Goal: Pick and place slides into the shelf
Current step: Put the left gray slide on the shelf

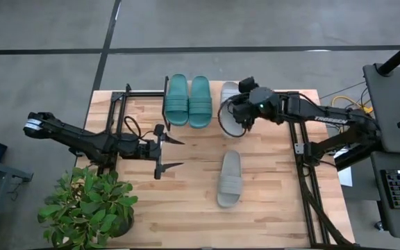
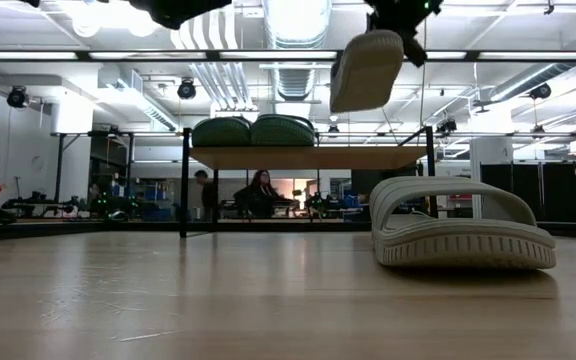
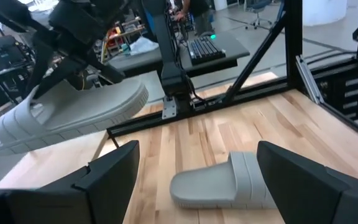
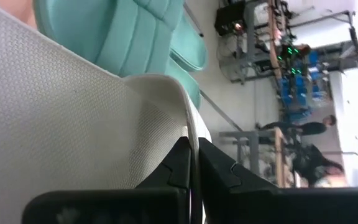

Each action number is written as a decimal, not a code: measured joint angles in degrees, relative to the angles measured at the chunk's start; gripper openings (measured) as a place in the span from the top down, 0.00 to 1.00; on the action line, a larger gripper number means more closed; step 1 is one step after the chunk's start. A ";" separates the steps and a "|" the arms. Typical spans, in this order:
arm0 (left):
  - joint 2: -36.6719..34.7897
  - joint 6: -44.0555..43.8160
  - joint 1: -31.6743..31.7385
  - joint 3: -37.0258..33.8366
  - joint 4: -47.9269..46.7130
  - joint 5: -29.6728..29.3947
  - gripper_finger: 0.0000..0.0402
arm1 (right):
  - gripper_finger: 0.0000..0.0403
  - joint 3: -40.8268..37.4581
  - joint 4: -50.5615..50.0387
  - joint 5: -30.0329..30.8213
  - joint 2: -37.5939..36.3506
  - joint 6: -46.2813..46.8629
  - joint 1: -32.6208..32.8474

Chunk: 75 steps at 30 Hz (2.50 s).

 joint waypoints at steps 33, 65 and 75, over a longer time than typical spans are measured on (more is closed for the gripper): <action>-1.11 0.07 0.02 -0.58 -0.52 -0.22 0.23 | 0.98 -12.28 12.15 -22.16 0.02 -12.45 -23.75; -1.11 0.11 0.02 -0.57 -0.57 -0.24 0.23 | 0.98 -8.89 21.96 -23.58 8.44 -17.24 -29.66; -1.11 0.07 0.04 -0.59 -0.59 -0.24 0.23 | 0.98 -8.04 18.59 -23.48 7.78 -17.28 -29.60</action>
